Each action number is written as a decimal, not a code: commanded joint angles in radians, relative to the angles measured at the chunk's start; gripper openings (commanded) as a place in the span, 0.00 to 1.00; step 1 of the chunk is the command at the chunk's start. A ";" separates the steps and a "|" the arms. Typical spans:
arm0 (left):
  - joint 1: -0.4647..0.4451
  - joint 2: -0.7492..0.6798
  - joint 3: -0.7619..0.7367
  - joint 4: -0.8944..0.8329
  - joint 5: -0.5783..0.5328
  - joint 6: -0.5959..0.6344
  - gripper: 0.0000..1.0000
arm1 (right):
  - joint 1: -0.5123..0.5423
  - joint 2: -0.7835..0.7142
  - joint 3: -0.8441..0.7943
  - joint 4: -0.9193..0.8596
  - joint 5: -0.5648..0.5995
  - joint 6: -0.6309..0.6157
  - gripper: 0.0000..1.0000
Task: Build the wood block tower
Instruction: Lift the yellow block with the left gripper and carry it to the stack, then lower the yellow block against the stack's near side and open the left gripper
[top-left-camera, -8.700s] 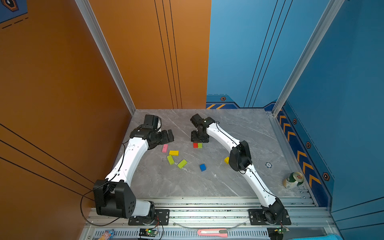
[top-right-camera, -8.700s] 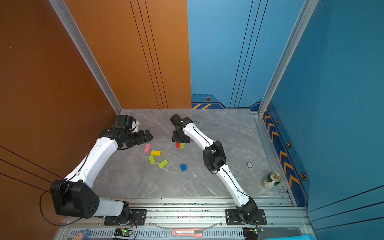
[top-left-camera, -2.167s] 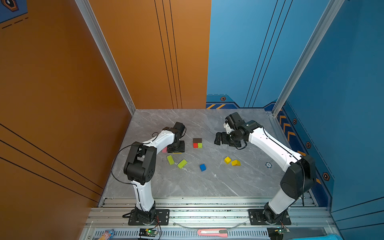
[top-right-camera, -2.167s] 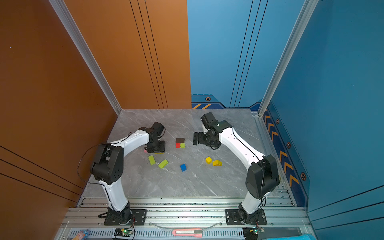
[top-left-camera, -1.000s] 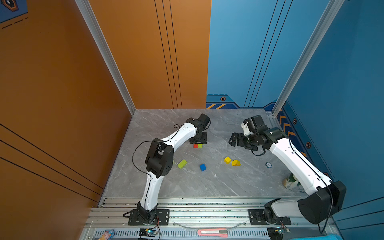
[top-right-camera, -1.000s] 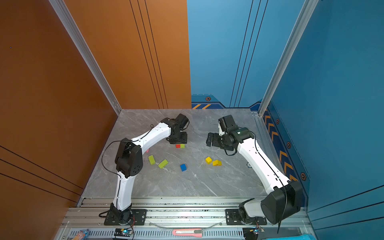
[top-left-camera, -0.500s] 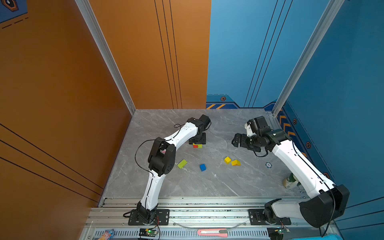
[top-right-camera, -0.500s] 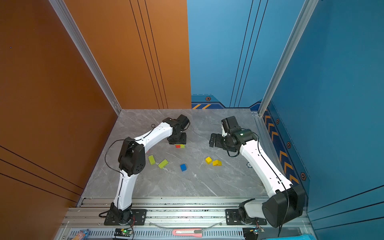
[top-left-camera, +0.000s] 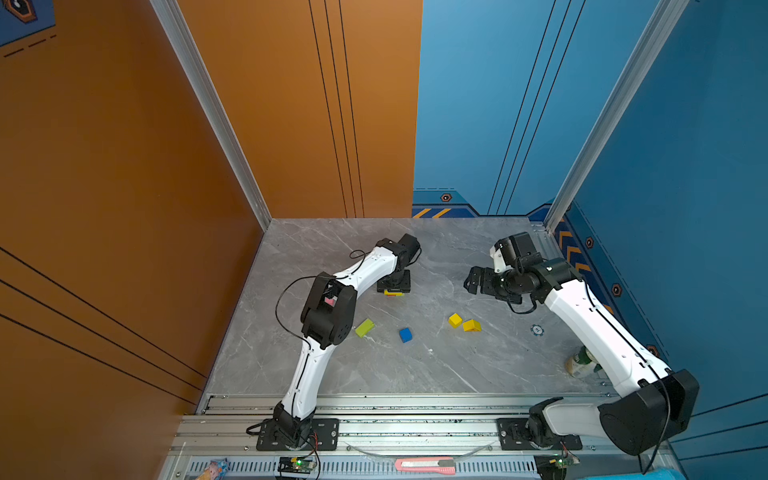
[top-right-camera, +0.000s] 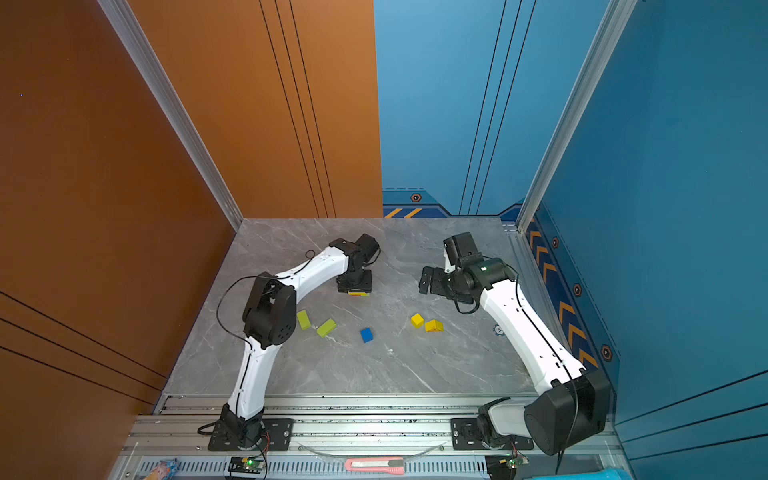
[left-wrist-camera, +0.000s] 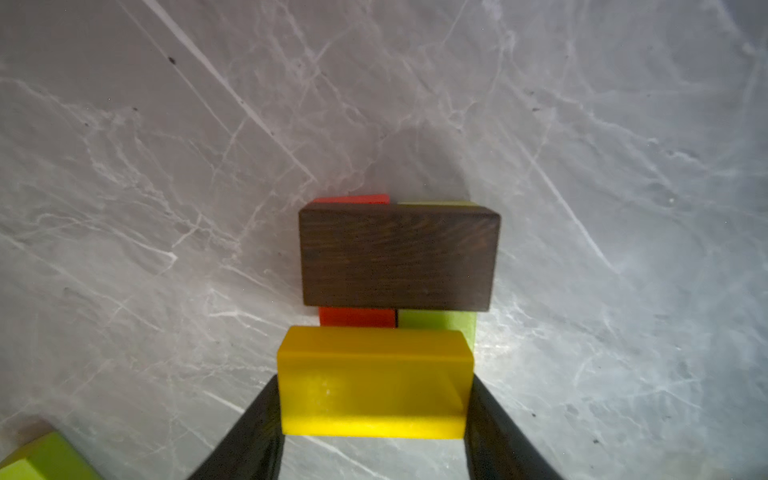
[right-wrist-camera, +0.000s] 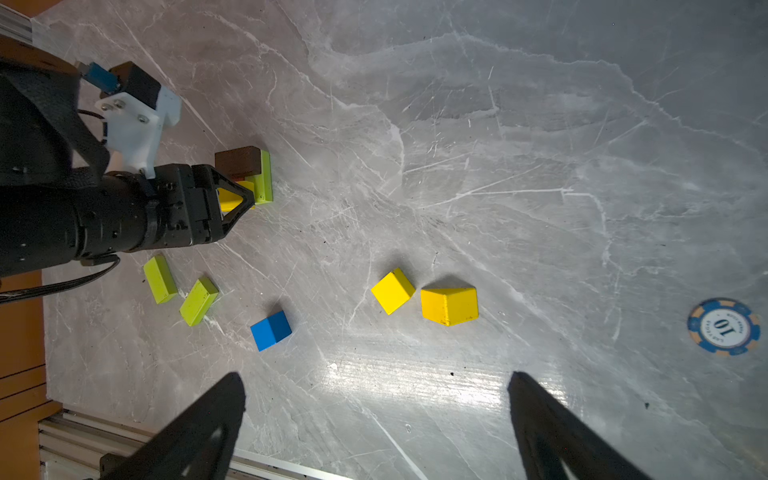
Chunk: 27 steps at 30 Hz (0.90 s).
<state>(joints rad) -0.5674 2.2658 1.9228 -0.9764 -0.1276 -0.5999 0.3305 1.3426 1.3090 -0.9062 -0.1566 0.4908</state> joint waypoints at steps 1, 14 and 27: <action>0.011 0.015 0.039 -0.031 -0.017 -0.013 0.42 | -0.016 -0.006 -0.011 -0.031 0.011 0.002 1.00; 0.012 0.050 0.071 -0.031 -0.003 -0.040 0.43 | -0.052 -0.009 -0.013 -0.040 -0.009 -0.019 1.00; 0.011 0.091 0.134 -0.068 -0.016 -0.048 0.44 | -0.085 -0.007 -0.030 -0.042 -0.029 -0.031 1.00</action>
<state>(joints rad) -0.5629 2.3280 2.0216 -0.9947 -0.1276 -0.6373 0.2543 1.3426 1.2915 -0.9161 -0.1627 0.4828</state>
